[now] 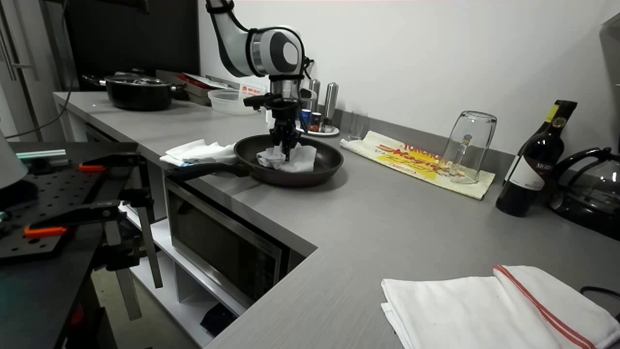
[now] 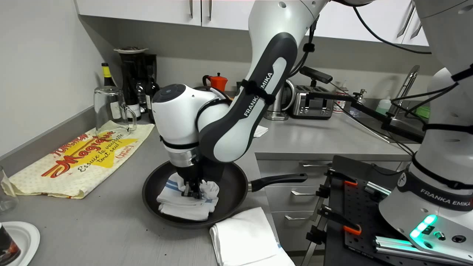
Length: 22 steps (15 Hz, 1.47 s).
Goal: Wipe the pan with a dish cloth
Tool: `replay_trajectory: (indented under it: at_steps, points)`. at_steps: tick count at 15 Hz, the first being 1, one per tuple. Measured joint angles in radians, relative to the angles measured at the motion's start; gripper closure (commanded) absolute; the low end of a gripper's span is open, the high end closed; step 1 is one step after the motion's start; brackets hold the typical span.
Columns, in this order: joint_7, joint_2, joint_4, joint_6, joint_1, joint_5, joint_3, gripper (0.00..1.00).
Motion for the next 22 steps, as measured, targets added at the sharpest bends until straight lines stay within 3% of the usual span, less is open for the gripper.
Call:
replay_trajectory:
  at_steps: [9, 17, 22]
  points:
    - [-0.255, 0.001, -0.009, -0.021, -0.049, 0.506, 0.075, 0.97]
    - [-0.373, 0.021, -0.008, -0.074, -0.114, 0.75, 0.138, 0.97]
    - [-0.406, 0.021, 0.001, -0.082, -0.131, 0.808, 0.151, 0.97]
